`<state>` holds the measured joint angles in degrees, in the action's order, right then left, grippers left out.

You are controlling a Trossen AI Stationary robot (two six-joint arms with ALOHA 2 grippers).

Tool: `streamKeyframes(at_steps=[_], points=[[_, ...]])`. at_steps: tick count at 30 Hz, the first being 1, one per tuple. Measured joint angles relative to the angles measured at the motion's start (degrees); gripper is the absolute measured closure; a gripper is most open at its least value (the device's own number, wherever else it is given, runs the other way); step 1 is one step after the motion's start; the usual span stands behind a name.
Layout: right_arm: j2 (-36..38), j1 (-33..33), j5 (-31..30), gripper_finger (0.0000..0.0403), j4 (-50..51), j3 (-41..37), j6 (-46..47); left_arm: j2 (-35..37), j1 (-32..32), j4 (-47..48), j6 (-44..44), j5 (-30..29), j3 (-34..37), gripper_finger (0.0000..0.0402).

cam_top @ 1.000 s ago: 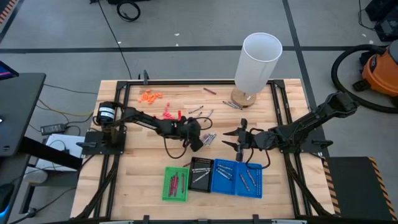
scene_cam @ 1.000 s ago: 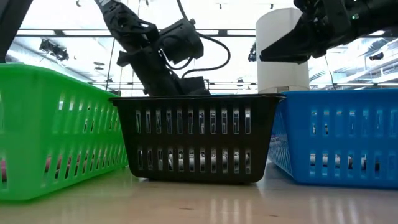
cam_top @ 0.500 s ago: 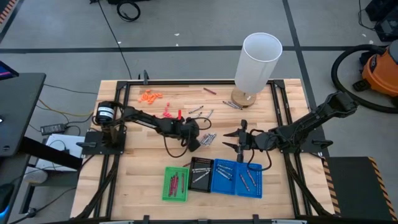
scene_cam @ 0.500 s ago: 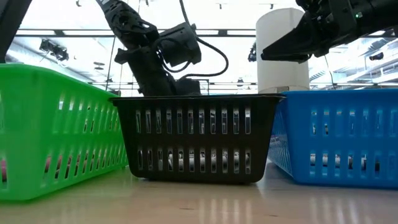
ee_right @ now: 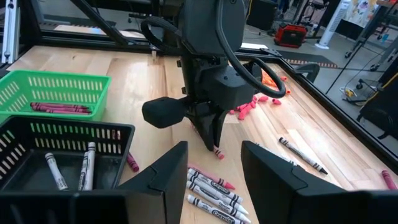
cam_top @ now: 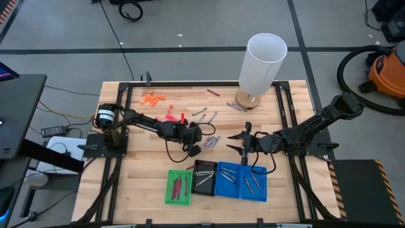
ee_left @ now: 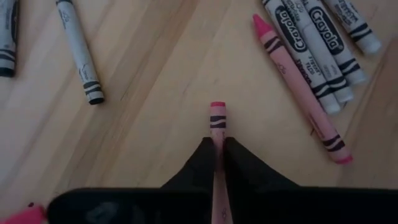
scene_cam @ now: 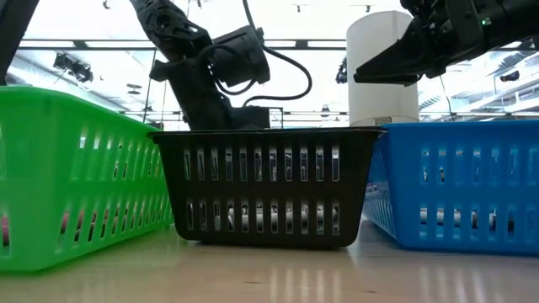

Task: Sort crayons
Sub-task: Put the pink crayon into the right blue bin

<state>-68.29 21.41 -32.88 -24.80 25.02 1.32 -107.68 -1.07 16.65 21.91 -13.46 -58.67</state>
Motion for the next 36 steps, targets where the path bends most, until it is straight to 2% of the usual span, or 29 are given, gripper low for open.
streamKeyframes(at_steps=[13, 25, 30, 33, 36], points=[[0.0, 0.0, 0.02, 0.0244, 0.06, 0.0, 0.17, 4.84, -0.51, -0.35, -4.07, 2.41, 0.6, 0.0389], [0.0, 0.0, 0.02, 0.0244, 1.4, -0.02, 0.3, 6.32, -3.75, -20.16, -23.68, 1.07, 0.39, 0.0383], [0.0, -0.63, -0.07, 0.0244, 4.55, -0.02, 1.69, 6.37, -3.93, -29.19, -36.84, 0.88, 0.28, 0.0378], [-0.05, -0.63, -2.17, 0.0244, 5.75, -0.41, 2.14, 6.41, -2.82, -31.06, -41.47, 0.92, 0.21, 0.0375], [-0.15, -0.76, -5.0, 0.0244, 2.53, -3.22, 2.09, 6.41, -0.54, -31.27, -43.7, 0.8, 0.21, 0.0372]])
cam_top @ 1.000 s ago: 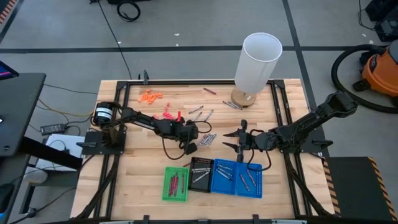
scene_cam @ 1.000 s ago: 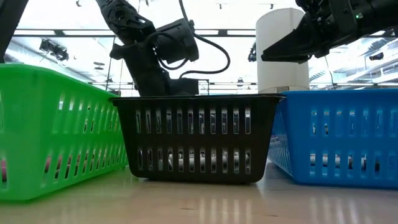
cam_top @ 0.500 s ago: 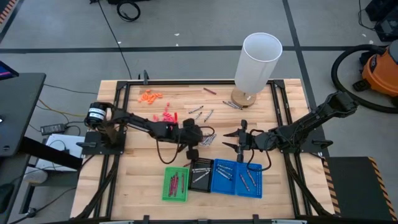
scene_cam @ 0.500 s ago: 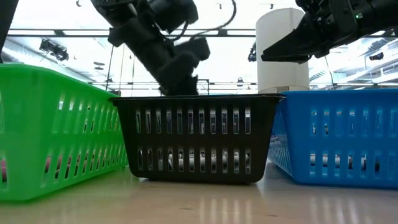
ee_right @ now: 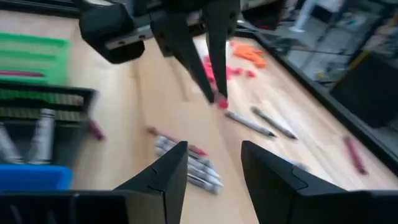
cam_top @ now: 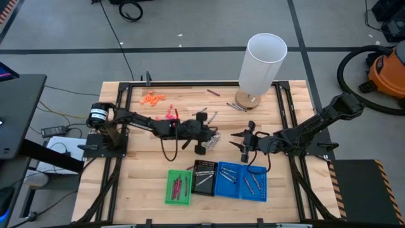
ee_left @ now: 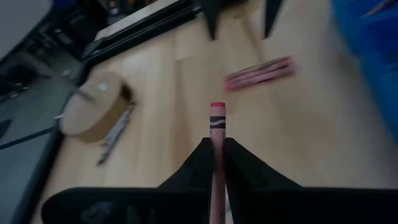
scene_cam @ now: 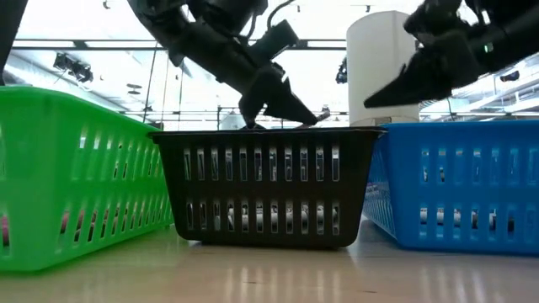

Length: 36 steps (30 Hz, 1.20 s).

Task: Sort crayons
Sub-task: Put the pink crayon into the right blue bin

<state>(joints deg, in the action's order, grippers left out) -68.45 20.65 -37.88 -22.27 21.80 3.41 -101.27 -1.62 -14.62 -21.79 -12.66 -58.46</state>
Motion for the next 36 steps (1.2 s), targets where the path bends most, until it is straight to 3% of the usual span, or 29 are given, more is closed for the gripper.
streamKeyframes(at_steps=[3, 8, 11, 23, 31, 36], points=[[-0.02, -1.19, -3.03, 0.0244, -6.0, -3.87, -0.44, 0.0, 2.5, -0.08, -2.28, 0.73, 0.0, 0.0371], [-0.02, -4.12, -0.1, 0.0244, -15.35, -8.63, -0.36, 0.0, 7.37, -3.55, -5.98, 14.35, -0.02, 0.0371], [-0.02, -6.42, 0.42, 0.0244, -17.39, -9.39, 0.18, 0.0, 9.61, -9.21, -6.0, 18.99, -0.02, 0.0371], [-0.67, -16.28, 9.28, 0.0244, -16.64, -9.09, -1.98, -2.38, 13.02, -32.16, -3.32, 24.49, -0.1, 0.037], [-0.92, -19.47, 13.79, 0.0239, -16.99, -9.09, -2.67, -3.74, 13.08, -38.01, -3.04, 24.51, -0.11, 0.037], [-0.92, -21.59, 19.34, 0.0218, -22.66, -9.06, -4.73, -3.74, 13.08, -40.3, -3.25, 24.49, -0.11, 0.037]])
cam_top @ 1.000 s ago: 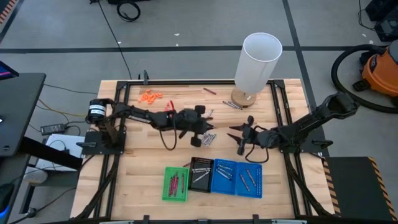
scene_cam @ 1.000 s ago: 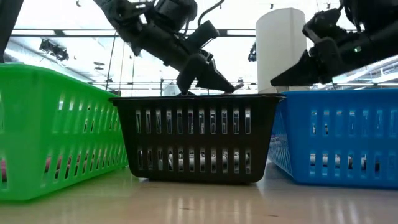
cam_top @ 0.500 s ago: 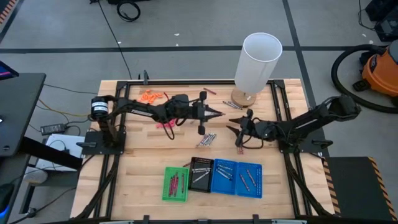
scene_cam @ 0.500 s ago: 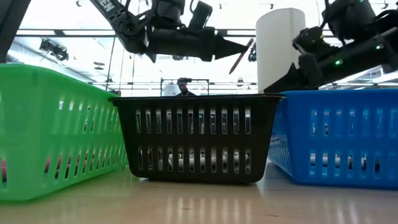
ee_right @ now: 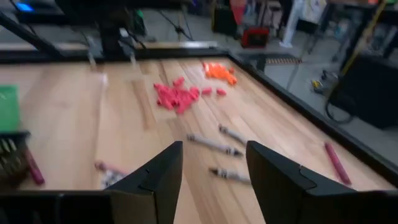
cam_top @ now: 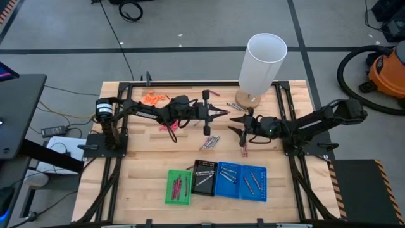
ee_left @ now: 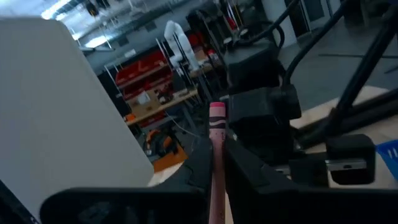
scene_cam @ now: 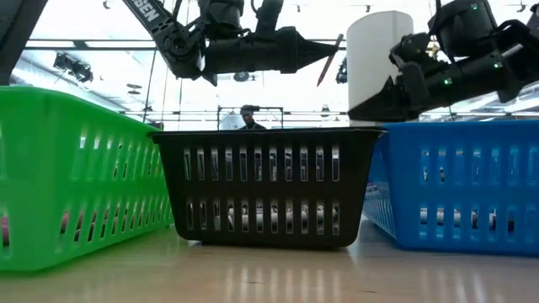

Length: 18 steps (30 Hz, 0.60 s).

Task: Sort crayons
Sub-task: Put the pink crayon into the right blue bin

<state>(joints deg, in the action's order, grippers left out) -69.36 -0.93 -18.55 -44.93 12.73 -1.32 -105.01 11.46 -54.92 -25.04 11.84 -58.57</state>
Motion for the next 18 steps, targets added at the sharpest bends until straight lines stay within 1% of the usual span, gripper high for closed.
streamKeyframes(at_steps=[3, 7, 11, 18], points=[[0.0, -0.83, 2.08, 0.0204, -2.38, 0.02, -1.11, 0.0, -0.07, -1.06, 0.0, 0.0, 0.0, 0.037], [-0.54, -1.47, 2.25, 0.0192, -4.95, 0.02, -1.49, -0.02, -0.42, -1.07, 1.3, 0.01, 0.0, 0.037], [-3.09, -1.61, 3.12, 0.0191, -10.6, 0.02, -3.68, -0.12, -1.65, -1.03, 3.73, 0.87, 0.0, 0.037], [-8.22, -0.6, 3.82, 0.0192, -16.6, 0.04, -4.29, -1.8, -4.62, -2.16, 2.94, 0.94, -1.49, 0.037]])
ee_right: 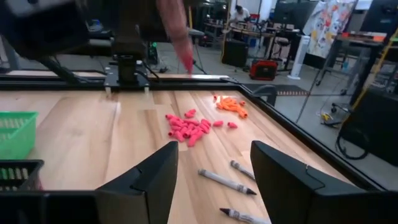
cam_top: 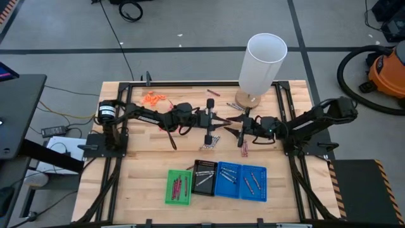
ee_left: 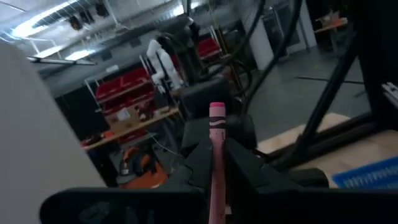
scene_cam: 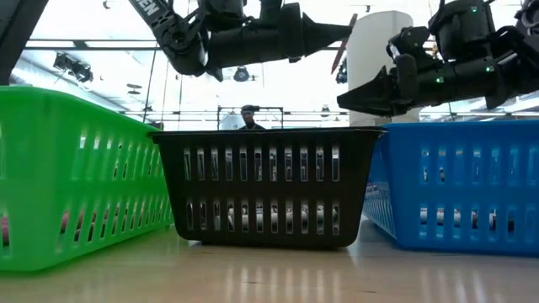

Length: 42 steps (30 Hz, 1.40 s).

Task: Sort crayons
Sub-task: Put the pink crayon into the right blue bin

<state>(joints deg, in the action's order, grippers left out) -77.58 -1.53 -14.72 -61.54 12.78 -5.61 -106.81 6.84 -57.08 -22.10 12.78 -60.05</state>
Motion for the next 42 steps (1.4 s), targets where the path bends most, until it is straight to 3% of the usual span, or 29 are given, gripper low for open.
streamKeyframes(at_steps=[19, 29, 42], points=[[-0.44, 4.1, 1.37, 0.0193, -3.95, 0.02, -5.21, -0.16, -0.95, 1.62, 4.51, -0.03, -0.22, 0.037], [-0.44, 4.16, 2.99, 0.0193, -1.22, 5.82, -13.85, -0.12, -1.01, 1.09, 3.29, -0.05, -1.22, 0.037], [-0.42, 4.15, 2.54, 0.021, -1.07, 6.51, -15.15, -0.08, -1.08, 1.9, 3.55, -0.05, -1.22, 0.037]])
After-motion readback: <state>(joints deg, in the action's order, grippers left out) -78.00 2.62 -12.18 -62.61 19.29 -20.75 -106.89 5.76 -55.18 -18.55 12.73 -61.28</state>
